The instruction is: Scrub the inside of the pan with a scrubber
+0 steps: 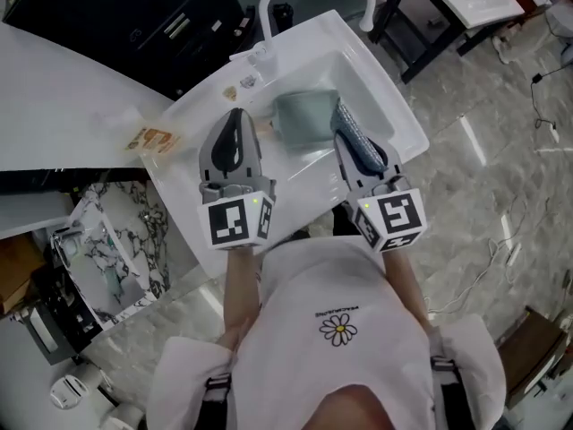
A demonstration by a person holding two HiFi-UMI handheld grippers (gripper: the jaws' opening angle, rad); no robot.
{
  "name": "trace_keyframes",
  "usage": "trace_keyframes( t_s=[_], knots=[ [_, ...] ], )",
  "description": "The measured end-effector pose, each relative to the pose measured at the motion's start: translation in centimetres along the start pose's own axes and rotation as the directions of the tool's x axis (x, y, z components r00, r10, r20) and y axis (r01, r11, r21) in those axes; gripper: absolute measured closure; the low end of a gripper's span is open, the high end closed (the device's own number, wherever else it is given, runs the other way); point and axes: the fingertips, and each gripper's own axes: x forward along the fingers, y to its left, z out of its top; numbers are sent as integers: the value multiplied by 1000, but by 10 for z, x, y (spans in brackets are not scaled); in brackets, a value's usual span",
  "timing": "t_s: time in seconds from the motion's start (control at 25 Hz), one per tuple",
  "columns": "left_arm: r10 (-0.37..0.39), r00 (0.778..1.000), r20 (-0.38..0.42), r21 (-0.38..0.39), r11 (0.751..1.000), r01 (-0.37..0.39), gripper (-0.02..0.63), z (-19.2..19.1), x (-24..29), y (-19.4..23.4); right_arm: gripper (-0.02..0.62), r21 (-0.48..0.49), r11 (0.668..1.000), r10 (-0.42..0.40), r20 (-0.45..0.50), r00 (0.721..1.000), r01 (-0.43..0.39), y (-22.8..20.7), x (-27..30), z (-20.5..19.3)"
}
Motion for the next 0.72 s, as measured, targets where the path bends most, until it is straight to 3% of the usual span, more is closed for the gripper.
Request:
trace_keyframes(
  t_s=[0.12, 0.2, 0.28, 0.36, 0.48, 0.6, 0.72],
  knots=[
    [-58, 995, -82, 70, 996, 64, 569, -14, 19, -4, 537, 12, 1000, 25, -29, 999, -24, -4, 8, -7],
    [-133, 979, -157, 137, 978, 155, 474, -25, 32, -7, 537, 23, 999, 39, -49, 998, -38, -7, 12, -13],
    [-207, 952, -225, 221, 941, 257, 437, -34, 44, -12, 537, 31, 998, 51, -69, 996, -49, -9, 16, -19],
    [-266, 915, -302, 302, 884, 357, 402, -47, 53, -16, 537, 39, 997, 64, -85, 994, -61, -11, 20, -25],
    [-322, 827, -462, 365, 780, 508, 374, -84, 59, -20, 537, 53, 996, 83, -109, 991, -78, -15, 24, -34],
    [-321, 703, -635, 372, 670, 642, 374, -135, 61, -16, 537, 62, 994, 100, -136, 986, -92, -18, 29, -43],
    [-291, 578, -763, 336, 585, 738, 374, -186, 61, -7, 537, 67, 992, 116, -167, 979, -106, -20, 33, -54]
  ],
)
